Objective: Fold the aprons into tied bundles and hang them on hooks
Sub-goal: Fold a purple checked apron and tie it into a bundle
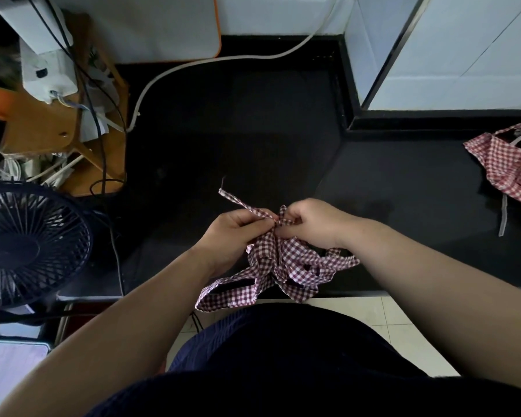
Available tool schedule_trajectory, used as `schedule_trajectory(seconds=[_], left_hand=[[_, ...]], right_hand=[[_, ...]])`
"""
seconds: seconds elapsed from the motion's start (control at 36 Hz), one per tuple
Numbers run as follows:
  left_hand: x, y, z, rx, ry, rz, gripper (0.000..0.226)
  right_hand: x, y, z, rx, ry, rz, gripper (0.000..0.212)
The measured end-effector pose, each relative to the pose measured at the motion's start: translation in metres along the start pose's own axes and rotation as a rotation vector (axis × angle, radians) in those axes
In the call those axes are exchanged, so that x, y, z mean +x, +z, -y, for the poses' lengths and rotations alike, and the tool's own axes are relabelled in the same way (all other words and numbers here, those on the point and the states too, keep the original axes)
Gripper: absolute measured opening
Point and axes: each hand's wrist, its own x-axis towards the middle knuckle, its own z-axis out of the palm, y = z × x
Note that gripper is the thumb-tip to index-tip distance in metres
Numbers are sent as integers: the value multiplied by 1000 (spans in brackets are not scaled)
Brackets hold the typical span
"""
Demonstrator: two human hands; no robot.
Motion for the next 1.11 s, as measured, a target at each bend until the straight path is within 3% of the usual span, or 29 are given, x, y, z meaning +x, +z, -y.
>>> schedule_trajectory(seconds=[0.17,0.22,0.28,0.39,0.47,0.56,0.72,0.92,1.11], left_hand=[[1,0,-1,-13,-12,-6,34],[0,1,-2,32,-5,-7,28],[0,3,-2,86,13,-25,19],[-5,4,-6,122,57,-72,9],[-8,5,-6,105,47,-61,10],[-7,7,-6,111,74,-43,13],[-7,5,-5,159,126,-32,15],[-9,1,-7,185,161,-52,13],[-8,4,-7,189,158,-109,12]], right_hand=[[4,15,-3,33,3,-133,34],[3,13,-2,109,53,-115,33],[2,12,-3,277,134,-73,26],[0,15,-5,862,251,-12,15],[-3,16,-7,1063,334,37,12],[-4,18,-8,1095,324,82,18],[-3,18,-5,1049,249,-57,10],[-4,27,-10,1247,148,-84,18],[-1,38,-9,1084,105,-323,23]])
